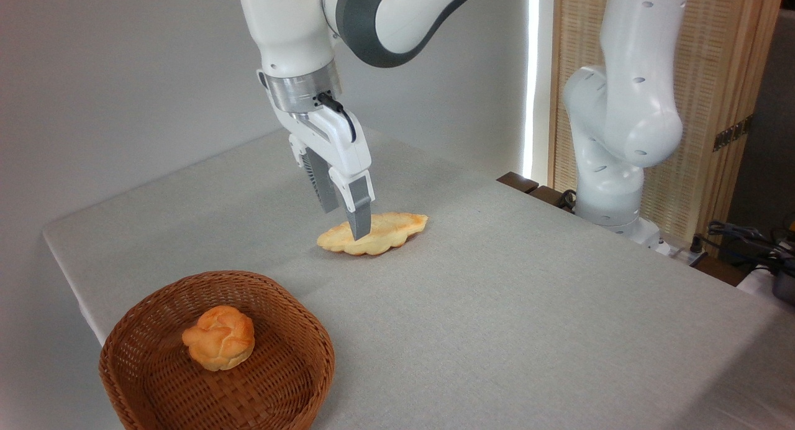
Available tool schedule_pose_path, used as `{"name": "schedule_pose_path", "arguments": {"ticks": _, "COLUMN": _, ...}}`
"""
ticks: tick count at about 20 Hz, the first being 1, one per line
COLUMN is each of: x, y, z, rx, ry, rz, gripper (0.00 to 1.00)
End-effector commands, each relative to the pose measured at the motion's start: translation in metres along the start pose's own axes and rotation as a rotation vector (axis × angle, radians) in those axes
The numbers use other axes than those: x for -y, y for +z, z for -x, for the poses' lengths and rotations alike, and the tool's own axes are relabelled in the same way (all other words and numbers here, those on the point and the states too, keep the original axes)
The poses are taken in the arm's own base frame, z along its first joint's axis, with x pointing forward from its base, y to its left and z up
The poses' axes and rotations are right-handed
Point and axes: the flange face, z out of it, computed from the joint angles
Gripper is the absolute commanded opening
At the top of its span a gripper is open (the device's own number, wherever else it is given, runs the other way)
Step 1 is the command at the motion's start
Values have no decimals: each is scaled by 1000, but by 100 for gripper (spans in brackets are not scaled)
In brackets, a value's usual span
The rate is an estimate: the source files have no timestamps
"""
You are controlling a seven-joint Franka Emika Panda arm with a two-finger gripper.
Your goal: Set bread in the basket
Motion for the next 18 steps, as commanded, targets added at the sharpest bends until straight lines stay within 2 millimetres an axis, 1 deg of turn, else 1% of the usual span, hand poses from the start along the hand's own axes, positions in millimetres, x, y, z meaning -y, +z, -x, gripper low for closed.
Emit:
{"name": "schedule_pose_path", "arguments": {"ticks": 1, "x": -30, "y": 15, "z": 7, "rx": 3, "ry": 169, "rz": -9, "gripper": 100}}
{"name": "schedule_pose_path", "arguments": {"ticks": 3, "x": -36, "y": 24, "z": 8, "rx": 18, "ry": 288, "rz": 4, "gripper": 100}}
{"name": "schedule_pose_path", "arguments": {"ticks": 4, "x": -44, "y": 30, "z": 5, "rx": 28, "ry": 325, "rz": 11, "gripper": 100}}
{"name": "schedule_pose_path", "arguments": {"ticks": 6, "x": -52, "y": 42, "z": 2, "rx": 37, "ry": 364, "rz": 15, "gripper": 100}}
{"name": "schedule_pose_path", "arguments": {"ticks": 7, "x": -52, "y": 48, "z": 4, "rx": 40, "ry": 376, "rz": 18, "gripper": 100}}
{"name": "schedule_pose_path", "arguments": {"ticks": 9, "x": -62, "y": 57, "z": -3, "rx": 52, "ry": 413, "rz": 22, "gripper": 100}}
{"name": "schedule_pose_path", "arguments": {"ticks": 14, "x": -61, "y": 71, "z": -10, "rx": 63, "ry": 417, "rz": 19, "gripper": 100}}
{"name": "schedule_pose_path", "arguments": {"ticks": 18, "x": -54, "y": 82, "z": -17, "rx": 74, "ry": 427, "rz": -14, "gripper": 100}}
